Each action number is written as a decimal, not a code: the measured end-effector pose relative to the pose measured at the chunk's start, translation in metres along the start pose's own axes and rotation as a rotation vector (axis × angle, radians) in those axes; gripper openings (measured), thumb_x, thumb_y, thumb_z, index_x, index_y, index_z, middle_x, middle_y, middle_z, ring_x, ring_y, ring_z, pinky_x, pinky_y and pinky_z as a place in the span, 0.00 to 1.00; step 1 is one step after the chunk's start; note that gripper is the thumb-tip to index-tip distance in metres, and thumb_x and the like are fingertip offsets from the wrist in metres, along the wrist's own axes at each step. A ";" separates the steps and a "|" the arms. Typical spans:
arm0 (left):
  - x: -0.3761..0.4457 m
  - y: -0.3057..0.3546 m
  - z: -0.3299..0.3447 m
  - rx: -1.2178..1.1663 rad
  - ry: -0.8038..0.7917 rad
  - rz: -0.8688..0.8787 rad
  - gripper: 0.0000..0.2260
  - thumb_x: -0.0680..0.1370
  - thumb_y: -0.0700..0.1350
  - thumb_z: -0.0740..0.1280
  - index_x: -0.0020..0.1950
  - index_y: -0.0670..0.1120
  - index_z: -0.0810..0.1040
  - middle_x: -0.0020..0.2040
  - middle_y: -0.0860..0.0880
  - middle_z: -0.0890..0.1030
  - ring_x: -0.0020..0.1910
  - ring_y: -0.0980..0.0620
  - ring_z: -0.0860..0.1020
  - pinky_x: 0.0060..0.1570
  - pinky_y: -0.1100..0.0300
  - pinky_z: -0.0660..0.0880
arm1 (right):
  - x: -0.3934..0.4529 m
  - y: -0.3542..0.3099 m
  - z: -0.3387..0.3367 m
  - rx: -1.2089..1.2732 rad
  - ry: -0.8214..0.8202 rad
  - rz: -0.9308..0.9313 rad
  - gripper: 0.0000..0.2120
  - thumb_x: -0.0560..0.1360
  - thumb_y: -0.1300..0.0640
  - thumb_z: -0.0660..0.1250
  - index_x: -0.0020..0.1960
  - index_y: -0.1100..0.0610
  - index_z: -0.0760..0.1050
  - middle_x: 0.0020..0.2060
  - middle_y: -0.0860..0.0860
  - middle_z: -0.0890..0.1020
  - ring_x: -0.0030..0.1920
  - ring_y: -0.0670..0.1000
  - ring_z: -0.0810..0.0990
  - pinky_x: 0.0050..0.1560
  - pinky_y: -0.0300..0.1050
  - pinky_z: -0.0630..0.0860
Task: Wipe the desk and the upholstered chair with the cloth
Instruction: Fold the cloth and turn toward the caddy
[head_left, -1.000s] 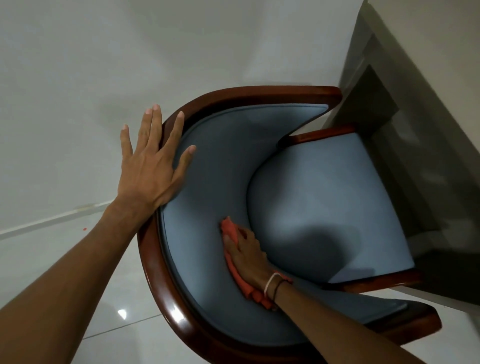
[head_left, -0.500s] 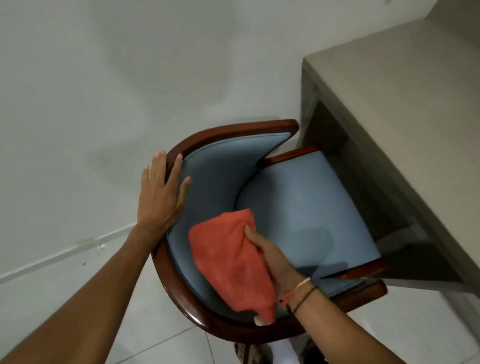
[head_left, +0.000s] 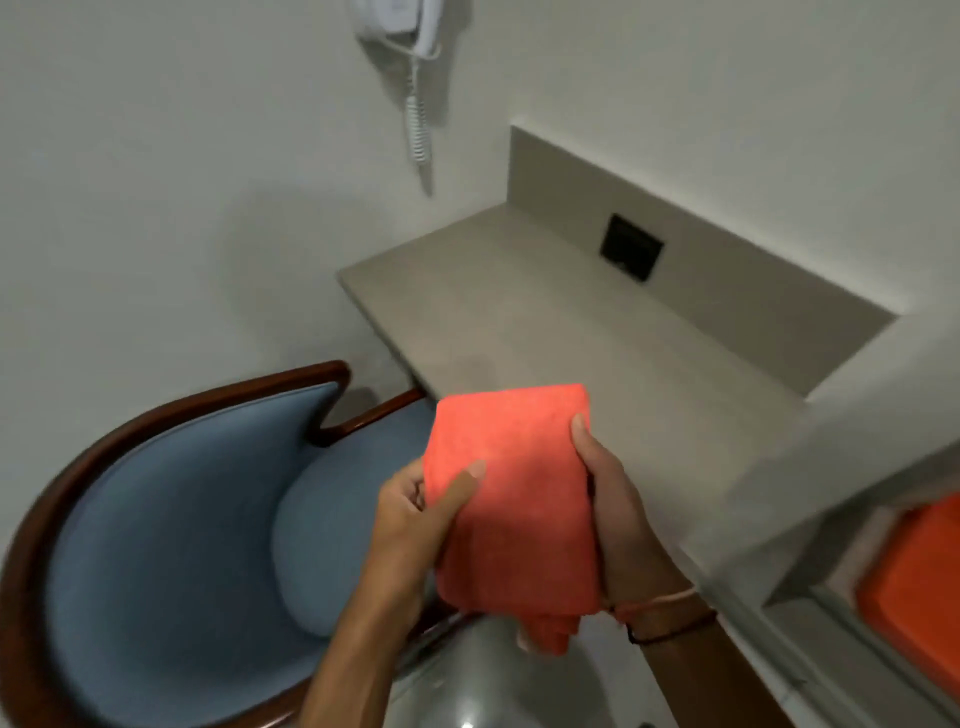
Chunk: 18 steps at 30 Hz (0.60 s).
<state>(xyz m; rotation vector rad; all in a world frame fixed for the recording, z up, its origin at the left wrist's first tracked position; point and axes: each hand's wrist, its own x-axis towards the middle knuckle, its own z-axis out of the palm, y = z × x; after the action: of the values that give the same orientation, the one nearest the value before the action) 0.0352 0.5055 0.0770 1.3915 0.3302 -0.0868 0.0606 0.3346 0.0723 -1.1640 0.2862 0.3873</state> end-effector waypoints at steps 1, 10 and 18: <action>-0.003 0.001 0.029 0.005 0.018 0.027 0.14 0.74 0.44 0.75 0.51 0.34 0.81 0.42 0.44 0.85 0.39 0.50 0.79 0.36 0.59 0.76 | -0.004 -0.014 -0.027 -0.183 0.121 -0.125 0.24 0.83 0.44 0.58 0.67 0.61 0.77 0.65 0.57 0.80 0.66 0.55 0.79 0.73 0.64 0.72; -0.026 -0.027 0.222 -0.525 -0.259 -0.188 0.18 0.76 0.33 0.70 0.66 0.36 0.75 0.57 0.34 0.84 0.50 0.42 0.86 0.48 0.48 0.85 | -0.030 -0.075 -0.187 -0.034 -0.090 -0.121 0.24 0.71 0.42 0.76 0.60 0.56 0.81 0.53 0.55 0.88 0.54 0.53 0.87 0.57 0.50 0.83; -0.042 -0.036 0.274 0.110 0.000 0.075 0.08 0.79 0.42 0.70 0.55 0.40 0.81 0.50 0.40 0.86 0.46 0.46 0.82 0.39 0.62 0.82 | -0.054 -0.078 -0.258 -0.177 -0.009 -0.290 0.10 0.77 0.60 0.71 0.56 0.63 0.84 0.54 0.63 0.87 0.56 0.59 0.86 0.58 0.51 0.82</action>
<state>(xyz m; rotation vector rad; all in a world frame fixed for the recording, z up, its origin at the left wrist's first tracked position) 0.0348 0.2261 0.0933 1.5110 0.2760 -0.0438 0.0414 0.0608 0.0637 -1.3548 0.0728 0.1648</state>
